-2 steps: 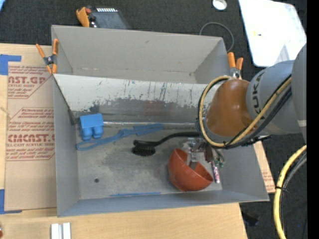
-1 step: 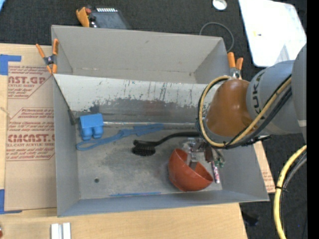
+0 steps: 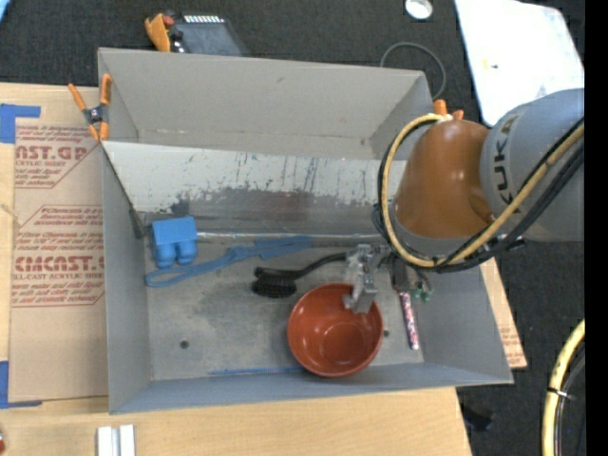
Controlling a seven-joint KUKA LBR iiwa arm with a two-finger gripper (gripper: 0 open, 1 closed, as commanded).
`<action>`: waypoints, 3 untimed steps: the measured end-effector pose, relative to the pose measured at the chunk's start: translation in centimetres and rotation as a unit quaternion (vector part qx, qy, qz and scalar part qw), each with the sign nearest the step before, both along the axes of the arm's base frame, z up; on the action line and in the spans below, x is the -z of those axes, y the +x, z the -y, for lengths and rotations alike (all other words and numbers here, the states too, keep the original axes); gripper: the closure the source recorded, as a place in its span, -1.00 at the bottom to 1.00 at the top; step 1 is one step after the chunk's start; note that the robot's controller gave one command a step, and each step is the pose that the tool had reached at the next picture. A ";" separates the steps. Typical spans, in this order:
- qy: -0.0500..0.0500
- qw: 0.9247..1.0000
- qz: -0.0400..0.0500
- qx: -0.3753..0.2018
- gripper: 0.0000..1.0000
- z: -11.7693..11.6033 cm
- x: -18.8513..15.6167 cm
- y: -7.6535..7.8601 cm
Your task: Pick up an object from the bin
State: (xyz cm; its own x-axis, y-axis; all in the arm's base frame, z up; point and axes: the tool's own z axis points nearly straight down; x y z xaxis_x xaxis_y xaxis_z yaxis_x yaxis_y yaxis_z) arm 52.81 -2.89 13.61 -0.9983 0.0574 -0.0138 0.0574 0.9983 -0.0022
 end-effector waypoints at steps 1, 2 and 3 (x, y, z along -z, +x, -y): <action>-0.001 0.999 -0.004 -0.039 1.00 1.2 -7.5 0.0; -0.001 0.999 0.005 -0.038 1.00 0.9 -5.0 2.6; -0.002 0.999 0.007 -0.036 1.00 -1.5 1.1 1.6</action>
Offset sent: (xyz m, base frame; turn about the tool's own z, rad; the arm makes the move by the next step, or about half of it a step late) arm 0.0555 0.0002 -0.0432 -0.0314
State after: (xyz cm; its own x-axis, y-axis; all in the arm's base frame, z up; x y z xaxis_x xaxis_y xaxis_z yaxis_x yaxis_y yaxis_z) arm 54.42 -1.36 12.53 -0.9995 -0.0153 -0.0276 -0.0151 0.9999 -0.0051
